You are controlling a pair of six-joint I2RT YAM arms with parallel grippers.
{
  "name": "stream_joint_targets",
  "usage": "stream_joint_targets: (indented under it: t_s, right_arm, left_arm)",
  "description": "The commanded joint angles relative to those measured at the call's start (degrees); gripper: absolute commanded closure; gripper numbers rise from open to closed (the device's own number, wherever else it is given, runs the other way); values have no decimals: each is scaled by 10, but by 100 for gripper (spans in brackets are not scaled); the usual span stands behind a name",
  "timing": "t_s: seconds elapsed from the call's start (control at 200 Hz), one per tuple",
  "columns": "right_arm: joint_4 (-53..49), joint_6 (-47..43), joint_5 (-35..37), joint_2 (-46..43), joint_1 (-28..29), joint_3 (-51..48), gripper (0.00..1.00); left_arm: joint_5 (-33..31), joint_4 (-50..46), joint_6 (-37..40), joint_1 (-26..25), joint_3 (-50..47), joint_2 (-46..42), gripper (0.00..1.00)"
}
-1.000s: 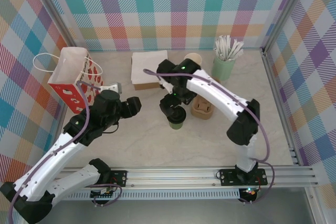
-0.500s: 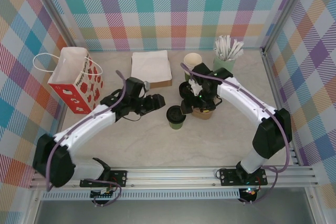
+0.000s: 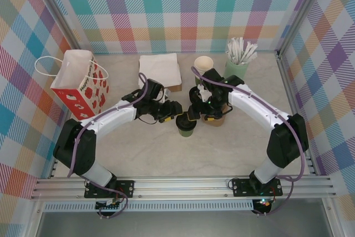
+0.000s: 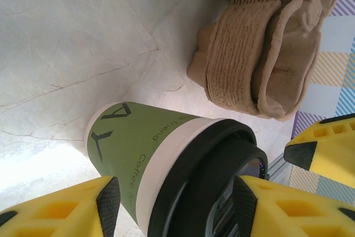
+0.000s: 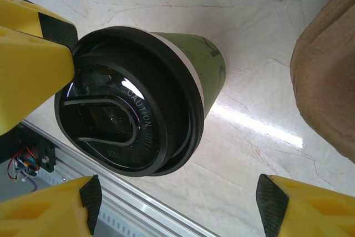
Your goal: Pack the takeout coffee
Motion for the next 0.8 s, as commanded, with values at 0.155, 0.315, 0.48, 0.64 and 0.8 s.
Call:
stream_joint_targets:
  t_s: [0.155,0.315,0.48,0.64,0.8]
  right_arm:
    - [-3,12,-6,22,0,-13,29]
    - [-2,15,-9,32,0,-13,33]
    - [0,18,-2,40,1,-15,34]
    - [-5,17,7,52,1,-16,37]
    - [-10,15,14,61,3,-23,37]
  left_arm:
    - [34,-21,27,2,16,12,40]
    - [22,-38,34,2,13,14,45]
    - [17,-52,38,1,12,19,48]
    - [15,-63,43,0,11,22,49]
    - [5,-80,52,-1,5,24,51]
